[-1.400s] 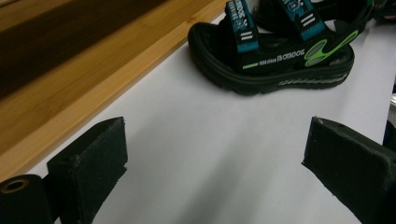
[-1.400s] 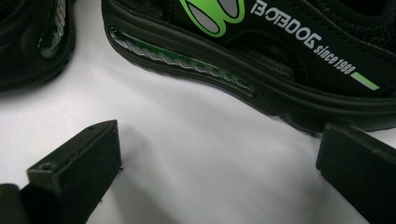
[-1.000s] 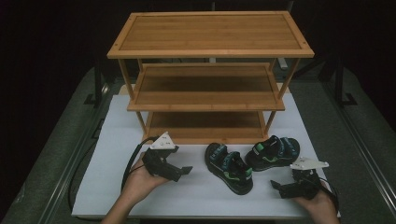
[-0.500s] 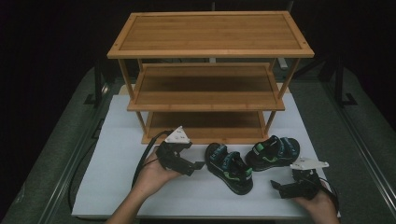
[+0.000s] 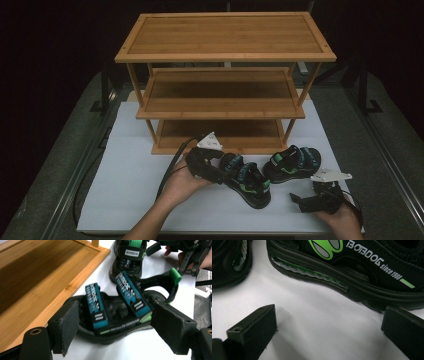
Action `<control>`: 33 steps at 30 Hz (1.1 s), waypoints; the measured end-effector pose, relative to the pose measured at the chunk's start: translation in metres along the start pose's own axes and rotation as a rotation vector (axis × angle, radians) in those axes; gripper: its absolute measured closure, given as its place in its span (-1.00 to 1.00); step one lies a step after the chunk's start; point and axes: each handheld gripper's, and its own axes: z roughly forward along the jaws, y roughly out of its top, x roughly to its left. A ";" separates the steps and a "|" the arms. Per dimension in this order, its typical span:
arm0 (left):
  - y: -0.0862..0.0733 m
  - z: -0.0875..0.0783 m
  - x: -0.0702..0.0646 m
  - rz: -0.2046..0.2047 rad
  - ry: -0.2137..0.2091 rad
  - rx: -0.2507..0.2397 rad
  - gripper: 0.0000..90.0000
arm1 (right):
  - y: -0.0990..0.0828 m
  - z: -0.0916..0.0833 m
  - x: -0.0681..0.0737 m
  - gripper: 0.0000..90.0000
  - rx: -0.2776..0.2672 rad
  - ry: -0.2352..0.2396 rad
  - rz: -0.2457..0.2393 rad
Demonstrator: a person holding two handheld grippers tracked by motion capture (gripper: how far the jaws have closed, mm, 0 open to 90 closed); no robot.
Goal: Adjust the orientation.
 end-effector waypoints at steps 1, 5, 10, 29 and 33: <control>0.001 0.002 -0.001 0.002 -0.003 0.003 -0.51 | 0.000 0.000 0.000 -1.00 0.000 0.000 0.000; 0.006 0.010 -0.004 0.002 -0.016 0.010 -0.47 | 0.000 0.000 0.000 -1.00 -0.001 0.000 0.002; 0.010 0.019 -0.005 0.004 -0.030 0.011 -0.37 | 0.000 0.000 0.000 -1.00 0.000 0.001 0.002; 0.017 0.052 -0.011 -0.001 -0.061 0.083 0.04 | 0.000 0.000 0.000 -1.00 -0.001 0.002 0.001; 0.018 0.055 -0.013 -0.001 -0.059 0.093 0.15 | 0.000 0.000 0.000 -1.00 -0.001 0.002 0.001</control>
